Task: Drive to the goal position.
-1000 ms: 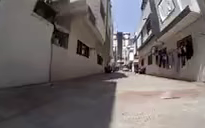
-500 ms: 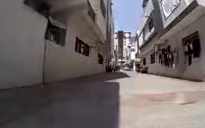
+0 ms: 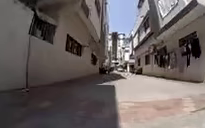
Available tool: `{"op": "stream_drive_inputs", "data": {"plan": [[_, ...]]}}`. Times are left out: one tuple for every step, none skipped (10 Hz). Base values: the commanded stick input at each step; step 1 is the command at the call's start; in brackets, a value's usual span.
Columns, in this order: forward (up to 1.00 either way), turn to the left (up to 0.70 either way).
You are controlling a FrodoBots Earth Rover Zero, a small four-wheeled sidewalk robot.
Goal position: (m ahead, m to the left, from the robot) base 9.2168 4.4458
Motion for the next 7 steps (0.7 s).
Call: {"op": "stream_drive_inputs", "data": {"plan": [[0.85,0.00],[0.85,0.00],[0.85,0.00],[0.85,0.00],[0.85,0.00],[0.85,0.00],[0.85,0.00]]}}
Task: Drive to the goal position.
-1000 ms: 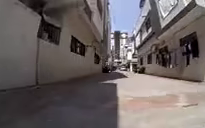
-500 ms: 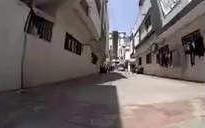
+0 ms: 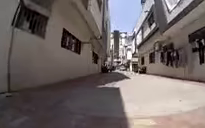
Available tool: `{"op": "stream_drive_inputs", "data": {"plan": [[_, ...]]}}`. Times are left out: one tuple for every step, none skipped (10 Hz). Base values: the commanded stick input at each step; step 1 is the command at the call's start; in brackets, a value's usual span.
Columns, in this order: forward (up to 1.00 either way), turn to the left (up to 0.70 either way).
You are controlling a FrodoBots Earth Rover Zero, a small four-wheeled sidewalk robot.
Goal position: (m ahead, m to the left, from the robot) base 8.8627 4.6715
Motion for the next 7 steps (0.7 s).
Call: {"op": "stream_drive_inputs", "data": {"plan": [[0.85,-0.12],[0.85,-0.34],[0.85,-0.34],[0.85,-0.32],[0.85,0.00],[0.85,0.00],[0.85,0.00]]}}
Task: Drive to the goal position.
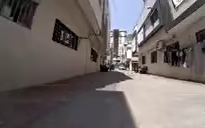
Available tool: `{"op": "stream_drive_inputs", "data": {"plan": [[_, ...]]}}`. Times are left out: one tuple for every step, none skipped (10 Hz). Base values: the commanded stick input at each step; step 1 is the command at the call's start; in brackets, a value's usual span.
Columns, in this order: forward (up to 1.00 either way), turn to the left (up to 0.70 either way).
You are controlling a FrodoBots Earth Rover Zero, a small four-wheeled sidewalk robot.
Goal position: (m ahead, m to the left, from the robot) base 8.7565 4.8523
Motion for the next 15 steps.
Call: {"op": "stream_drive_inputs", "data": {"plan": [[0.85,0.00],[0.85,0.00],[0.85,0.00],[0.85,0.00],[0.85,0.00],[0.85,0.00],[0.85,0.00],[0.85,0.00],[0.85,0.00],[0.85,0.00],[0.85,0.00],[0.85,0.00],[0.85,0.00],[0.85,0.00],[0.85,0.00]]}}
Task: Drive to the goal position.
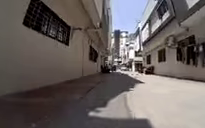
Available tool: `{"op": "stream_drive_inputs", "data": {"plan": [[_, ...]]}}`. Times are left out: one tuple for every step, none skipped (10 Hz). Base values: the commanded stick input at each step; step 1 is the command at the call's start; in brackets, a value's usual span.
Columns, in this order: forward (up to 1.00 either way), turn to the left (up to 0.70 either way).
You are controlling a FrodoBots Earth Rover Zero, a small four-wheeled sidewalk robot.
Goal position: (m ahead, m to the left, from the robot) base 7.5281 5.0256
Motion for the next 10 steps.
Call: {"op": "stream_drive_inputs", "data": {"plan": [[0.85,0.00],[0.85,0.00],[0.85,0.00],[0.85,0.00],[0.85,0.00],[0.85,0.00],[0.85,0.00],[0.85,0.00],[0.85,0.00],[0.85,0.00]]}}
